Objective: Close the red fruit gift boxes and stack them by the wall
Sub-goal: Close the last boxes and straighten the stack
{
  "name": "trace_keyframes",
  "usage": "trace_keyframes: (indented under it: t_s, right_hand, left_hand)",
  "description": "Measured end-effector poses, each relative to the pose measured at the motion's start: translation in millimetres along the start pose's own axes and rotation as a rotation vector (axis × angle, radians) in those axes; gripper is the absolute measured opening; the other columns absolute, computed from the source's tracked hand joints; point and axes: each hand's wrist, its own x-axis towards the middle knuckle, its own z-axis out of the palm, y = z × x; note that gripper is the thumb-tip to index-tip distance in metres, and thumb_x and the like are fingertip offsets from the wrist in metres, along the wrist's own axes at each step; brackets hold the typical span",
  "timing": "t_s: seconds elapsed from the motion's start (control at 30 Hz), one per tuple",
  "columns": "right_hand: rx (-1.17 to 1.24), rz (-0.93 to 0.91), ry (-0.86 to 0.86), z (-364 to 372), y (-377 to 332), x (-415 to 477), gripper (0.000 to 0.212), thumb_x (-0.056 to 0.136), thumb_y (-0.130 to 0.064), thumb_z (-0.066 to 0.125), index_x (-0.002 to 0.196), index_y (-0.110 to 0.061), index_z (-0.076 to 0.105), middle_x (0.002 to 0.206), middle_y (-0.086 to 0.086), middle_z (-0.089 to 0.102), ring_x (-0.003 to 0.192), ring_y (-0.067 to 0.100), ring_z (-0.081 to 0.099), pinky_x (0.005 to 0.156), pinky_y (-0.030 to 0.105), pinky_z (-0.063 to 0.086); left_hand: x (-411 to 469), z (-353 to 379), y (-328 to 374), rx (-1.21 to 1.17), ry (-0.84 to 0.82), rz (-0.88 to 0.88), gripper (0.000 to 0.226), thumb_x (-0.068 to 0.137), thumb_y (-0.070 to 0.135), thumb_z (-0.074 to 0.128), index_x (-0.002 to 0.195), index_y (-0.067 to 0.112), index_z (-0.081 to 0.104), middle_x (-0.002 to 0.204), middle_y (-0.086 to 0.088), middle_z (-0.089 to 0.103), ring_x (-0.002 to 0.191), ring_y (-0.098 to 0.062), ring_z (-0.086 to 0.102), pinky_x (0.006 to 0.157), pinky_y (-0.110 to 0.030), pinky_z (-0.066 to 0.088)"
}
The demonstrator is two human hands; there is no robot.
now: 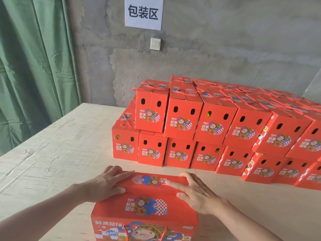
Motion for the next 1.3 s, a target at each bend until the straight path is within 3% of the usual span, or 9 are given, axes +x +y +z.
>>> trace_keyframes:
  t_s: [0.3,0.37,0.5,0.63,0.87,0.97,1.07,1.2,1.3]
  right_hand:
    - [0.028,0.207,0.082,1.1,-15.6,-5.3,0.054,0.099,-0.048,0.034,0.148,-0.046,0.011,0.159,-0.001,0.001,0.145,0.02,-0.002,0.118,0.043,0.004]
    - [-0.019,0.297,0.285,7.5,-34.3,-18.2,0.056,0.094,-0.047,0.048,0.144,-0.028,0.032,0.151,0.005,0.022,0.139,0.026,0.022,0.115,0.039,0.021]
    - [-0.001,0.286,0.516,27.7,-71.8,-40.9,0.031,0.078,-0.047,0.071,0.093,-0.026,0.053,0.086,-0.005,0.059,0.076,0.014,0.061,0.063,0.022,0.047]
    - [0.316,0.394,0.347,40.6,-84.6,-30.2,0.049,0.096,-0.05,0.042,0.137,-0.024,0.038,0.121,0.006,0.061,0.114,0.026,0.055,0.09,0.03,0.041]
    - [0.594,0.43,0.141,10.9,-107.6,32.8,0.068,0.085,-0.07,0.044,0.132,-0.023,0.049,0.121,0.005,0.054,0.119,0.021,0.047,0.105,0.031,0.036]
    - [0.42,0.398,-0.016,-11.5,-99.4,50.7,0.07,0.08,-0.064,0.059,0.14,-0.035,0.041,0.154,0.013,0.02,0.142,0.029,0.022,0.115,0.042,0.022]
    - [0.146,0.309,-0.105,-26.5,-102.8,54.5,0.067,0.083,-0.05,0.059,0.144,-0.037,0.035,0.157,0.011,0.01,0.144,0.033,0.01,0.114,0.05,0.013]
    - [0.072,0.232,0.088,-13.6,-109.5,37.7,0.067,0.09,-0.062,0.037,0.146,-0.027,0.026,0.135,0.004,0.033,0.126,0.027,0.033,0.101,0.042,0.031]
    - [0.033,0.185,0.052,-3.6,-95.9,20.3,0.08,0.09,-0.07,0.033,0.152,-0.026,0.01,0.152,-0.001,0.021,0.137,0.026,0.022,0.113,0.044,0.019]
  left_hand:
    - [-0.8,2.1,0.2,0.052,0.059,-0.007,0.078,0.067,0.091,0.006,0.138,0.059,0.001,0.129,0.012,0.029,0.121,-0.008,0.026,0.109,-0.031,0.03]
    - [-2.9,3.7,2.9,0.074,0.084,-0.016,0.082,0.063,0.093,0.0,0.138,0.059,0.001,0.128,0.011,0.031,0.122,-0.009,0.029,0.108,-0.029,0.031]
    - [-9.8,7.2,15.3,0.119,0.226,-0.102,0.089,0.054,0.092,-0.019,0.136,0.06,-0.006,0.128,0.009,0.037,0.12,-0.011,0.036,0.104,-0.03,0.028]
    - [-20.1,22.4,48.7,0.204,0.35,-0.331,0.098,0.052,0.087,-0.025,0.142,0.059,0.001,0.125,0.001,0.044,0.118,-0.02,0.043,0.1,-0.036,0.028]
    - [-41.2,45.4,139.3,0.317,0.211,-0.368,0.066,0.087,0.065,-0.005,0.149,0.045,0.003,0.153,-0.019,0.017,0.108,-0.03,0.058,0.095,-0.041,0.033]
    - [-43.5,57.9,199.9,0.069,0.288,-0.139,0.045,0.076,0.063,0.049,0.109,0.04,0.068,0.106,-0.001,0.064,0.063,-0.01,0.066,0.056,-0.019,0.048]
    - [-27.1,57.0,212.7,-0.278,0.309,-0.129,0.032,0.085,0.033,0.057,0.116,0.028,0.064,0.121,0.008,0.056,0.105,-0.005,0.06,0.081,-0.013,0.043]
    - [-31.8,35.5,169.1,-0.246,0.672,0.075,0.015,0.06,0.001,0.062,0.057,0.015,0.062,0.061,0.005,0.062,0.057,-0.012,0.057,0.054,-0.016,0.043]
    - [-41.6,29.2,124.8,-0.091,0.846,-0.008,0.016,0.073,0.012,0.053,0.077,0.011,0.068,0.083,-0.001,0.064,0.079,-0.019,0.061,0.078,-0.025,0.047]
